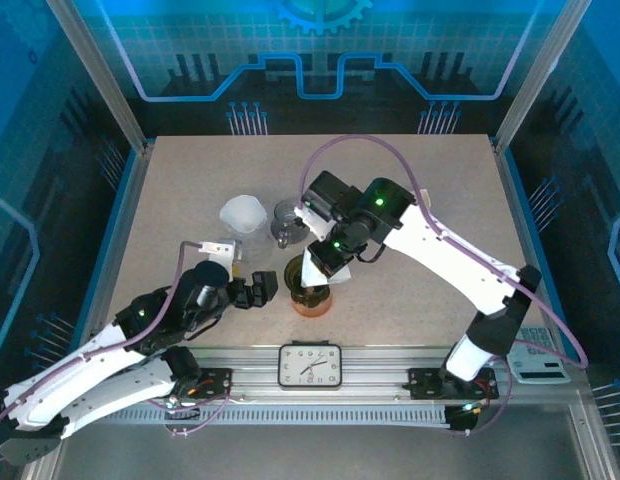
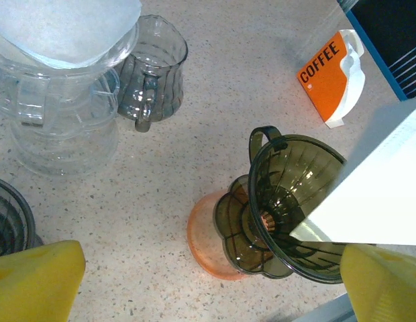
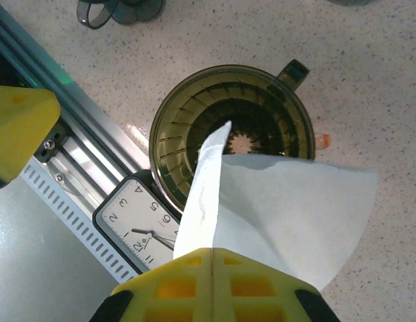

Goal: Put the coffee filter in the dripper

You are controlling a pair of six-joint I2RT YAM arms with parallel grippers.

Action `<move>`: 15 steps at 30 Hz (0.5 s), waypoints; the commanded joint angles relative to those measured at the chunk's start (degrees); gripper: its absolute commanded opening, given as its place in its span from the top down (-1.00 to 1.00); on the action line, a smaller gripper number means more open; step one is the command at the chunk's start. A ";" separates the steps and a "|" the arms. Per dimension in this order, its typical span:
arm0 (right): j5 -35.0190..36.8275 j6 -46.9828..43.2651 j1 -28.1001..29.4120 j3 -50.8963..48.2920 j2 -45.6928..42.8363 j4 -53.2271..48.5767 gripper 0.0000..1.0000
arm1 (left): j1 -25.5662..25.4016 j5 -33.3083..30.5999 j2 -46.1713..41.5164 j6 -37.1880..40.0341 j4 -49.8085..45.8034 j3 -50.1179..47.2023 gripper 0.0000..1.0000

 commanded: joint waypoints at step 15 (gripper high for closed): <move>3.59 -3.04 4.26 5.72 9.57 -4.73 1.00 | 0.52 1.67 -0.61 -0.35 -1.32 1.07 -0.98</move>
